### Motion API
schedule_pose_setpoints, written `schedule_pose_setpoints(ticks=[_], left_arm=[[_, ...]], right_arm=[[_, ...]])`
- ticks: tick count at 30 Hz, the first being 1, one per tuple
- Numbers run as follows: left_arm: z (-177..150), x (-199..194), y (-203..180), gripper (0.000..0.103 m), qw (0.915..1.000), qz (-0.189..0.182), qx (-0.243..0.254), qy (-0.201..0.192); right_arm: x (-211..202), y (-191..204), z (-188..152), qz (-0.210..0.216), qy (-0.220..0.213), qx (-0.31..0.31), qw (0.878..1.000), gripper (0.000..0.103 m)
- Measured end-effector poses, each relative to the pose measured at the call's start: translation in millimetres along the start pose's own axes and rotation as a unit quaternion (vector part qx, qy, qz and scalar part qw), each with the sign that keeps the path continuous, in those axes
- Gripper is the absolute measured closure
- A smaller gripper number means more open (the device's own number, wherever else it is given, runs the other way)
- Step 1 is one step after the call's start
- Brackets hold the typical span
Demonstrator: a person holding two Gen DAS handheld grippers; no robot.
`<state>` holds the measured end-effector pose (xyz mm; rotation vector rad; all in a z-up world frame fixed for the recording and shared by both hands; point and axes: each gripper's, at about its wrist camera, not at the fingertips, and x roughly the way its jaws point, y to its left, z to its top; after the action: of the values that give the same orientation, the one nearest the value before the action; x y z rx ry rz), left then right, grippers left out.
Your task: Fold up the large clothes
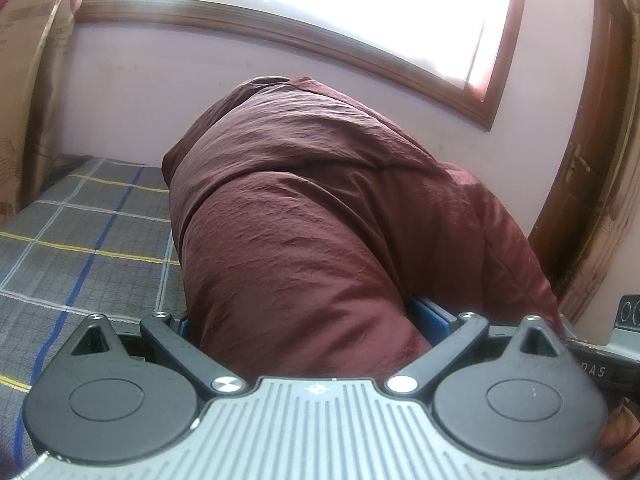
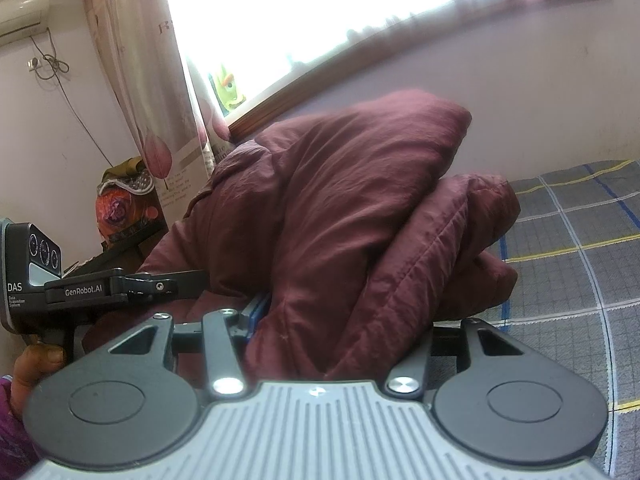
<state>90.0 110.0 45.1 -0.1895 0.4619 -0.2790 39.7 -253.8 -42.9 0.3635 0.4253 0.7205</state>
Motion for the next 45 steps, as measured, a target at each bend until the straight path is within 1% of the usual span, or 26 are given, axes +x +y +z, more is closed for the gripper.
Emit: schedule_pose_setpoints(ticks=[7,16,20,24,32,38,43,45], left_arm=[[0.8,2.5,1.7,0.006,1.0,-0.001,0.002,-0.003],[7.0,7.3,-7.2,0.006,0.9998,-0.007,0.013,-0.015],[4.6,14.4,-6.7,0.006,0.9998,-0.008,0.013,-0.012],[-2.2,23.1,-2.1,0.006,0.9999,-0.009,0.008,0.001],[-26.9,34.3,13.1,0.006,0.9995,-0.005,-0.011,0.028],[-37.9,34.6,17.4,0.005,0.9995,-0.001,-0.011,0.029],[-46.5,32.6,20.8,0.0,0.9996,0.002,-0.011,0.027],[-48.5,32.4,23.0,0.0,0.9995,0.006,-0.013,0.028]], right_arm=[[2.7,0.5,-1.4,-0.002,-0.004,-0.001,1.0,0.052],[2.2,4.5,-3.9,-0.013,-0.026,0.005,1.0,0.052],[3.7,4.0,-5.7,-0.019,-0.03,0.009,0.999,0.052],[8.1,2.0,-11.7,-0.023,-0.025,0.017,0.999,0.052],[22.4,-4.2,-34.5,-0.026,-0.003,0.04,0.999,0.052],[30.5,-3.8,-39.0,-0.025,0.007,0.033,0.999,0.052],[32.8,-10.8,-44.8,-0.024,0.015,0.032,0.999,0.049],[34.5,-10.0,-45.0,-0.023,0.016,0.027,0.999,0.047]])
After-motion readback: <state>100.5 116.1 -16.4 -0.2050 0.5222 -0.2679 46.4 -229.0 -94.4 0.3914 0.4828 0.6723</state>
